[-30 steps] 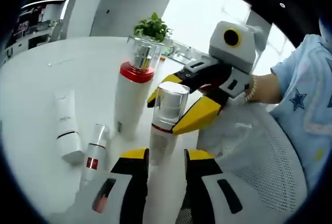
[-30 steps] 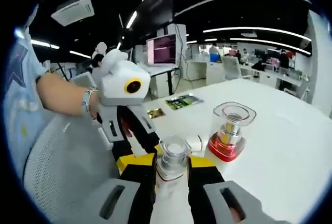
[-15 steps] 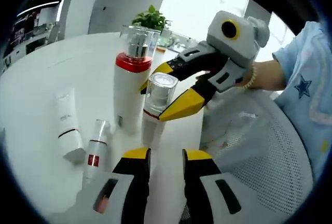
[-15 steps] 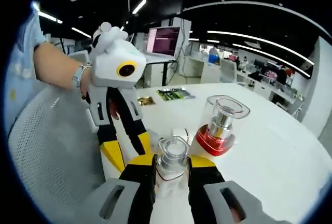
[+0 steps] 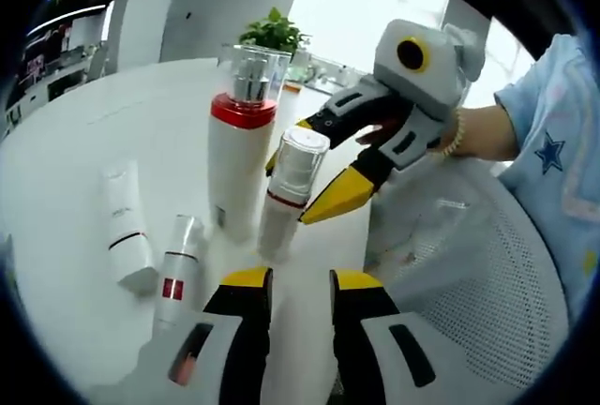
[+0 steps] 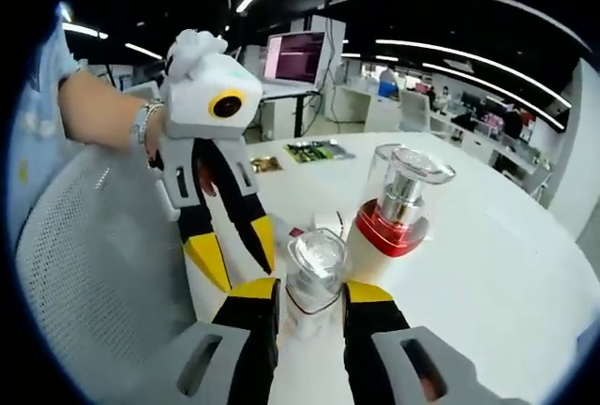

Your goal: Arrange the skincare products in the storage area until every visible bottle or jar stands upright without overlapping.

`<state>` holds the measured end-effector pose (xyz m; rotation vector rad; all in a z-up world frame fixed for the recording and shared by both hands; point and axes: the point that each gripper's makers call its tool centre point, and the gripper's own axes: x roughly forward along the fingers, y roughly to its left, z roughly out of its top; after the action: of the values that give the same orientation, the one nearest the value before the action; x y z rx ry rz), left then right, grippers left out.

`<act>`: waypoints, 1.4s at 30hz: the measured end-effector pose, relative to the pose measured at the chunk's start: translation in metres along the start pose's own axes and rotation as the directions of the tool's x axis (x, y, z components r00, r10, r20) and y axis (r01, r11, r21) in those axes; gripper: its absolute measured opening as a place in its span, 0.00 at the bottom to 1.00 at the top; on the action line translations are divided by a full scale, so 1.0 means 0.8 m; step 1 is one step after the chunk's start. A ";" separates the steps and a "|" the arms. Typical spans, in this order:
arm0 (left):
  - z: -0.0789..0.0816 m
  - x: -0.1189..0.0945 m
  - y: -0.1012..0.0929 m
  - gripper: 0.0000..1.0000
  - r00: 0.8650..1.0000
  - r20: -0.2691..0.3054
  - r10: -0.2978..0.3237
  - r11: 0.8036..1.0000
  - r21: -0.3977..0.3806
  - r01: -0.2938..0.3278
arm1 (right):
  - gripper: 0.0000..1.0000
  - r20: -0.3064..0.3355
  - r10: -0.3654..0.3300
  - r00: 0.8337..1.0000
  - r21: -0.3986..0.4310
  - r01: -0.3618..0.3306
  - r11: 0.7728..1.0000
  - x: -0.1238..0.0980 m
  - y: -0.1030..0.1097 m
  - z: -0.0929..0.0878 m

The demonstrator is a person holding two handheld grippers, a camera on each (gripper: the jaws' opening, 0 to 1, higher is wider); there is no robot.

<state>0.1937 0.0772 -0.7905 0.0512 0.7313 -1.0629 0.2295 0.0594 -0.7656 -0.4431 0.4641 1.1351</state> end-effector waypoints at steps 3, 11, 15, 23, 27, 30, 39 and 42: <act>0.003 -0.003 0.005 0.20 1.000 0.010 0.020 1.000 0.005 -0.020 | 0.23 -0.009 -0.004 1.000 0.018 0.004 1.000 0.001 -0.003 -0.003; 0.014 -0.037 0.077 0.22 0.944 0.064 0.323 0.946 -0.028 -0.322 | 0.33 -0.102 0.027 0.994 0.043 -0.022 0.999 0.004 -0.001 -0.031; -0.005 -0.040 0.098 0.28 0.918 -0.007 0.397 0.917 -0.030 -0.397 | 0.33 -0.122 0.031 0.992 0.037 -0.026 0.999 0.005 0.001 -0.036; -0.026 -0.034 0.104 0.30 0.901 -0.095 0.422 0.905 -0.016 -0.426 | 0.32 -0.133 0.027 0.991 0.036 -0.022 0.999 0.006 -0.001 -0.038; -0.031 -0.035 0.104 0.30 0.899 -0.114 0.423 0.905 -0.010 -0.426 | 0.30 -0.129 0.023 0.991 0.052 -0.016 0.998 0.008 -0.002 -0.036; -0.031 -0.036 0.106 0.30 0.897 -0.114 0.427 0.902 -0.010 -0.431 | 0.30 -0.153 0.010 0.988 0.063 0.000 0.998 0.012 -0.005 -0.040; -0.033 -0.037 0.107 0.29 0.894 -0.118 0.433 0.899 -0.009 -0.437 | 0.32 -0.167 -0.024 0.986 0.132 0.046 0.990 0.015 -0.016 -0.042; -0.034 -0.036 0.107 0.29 0.894 -0.121 0.432 0.900 -0.001 -0.436 | 0.30 -0.171 -0.032 0.985 0.123 0.054 0.991 0.016 -0.017 -0.042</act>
<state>0.2406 0.1535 -0.8202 0.2456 0.7959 -0.6230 0.2423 0.0456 -0.7990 -0.4377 0.6677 1.0243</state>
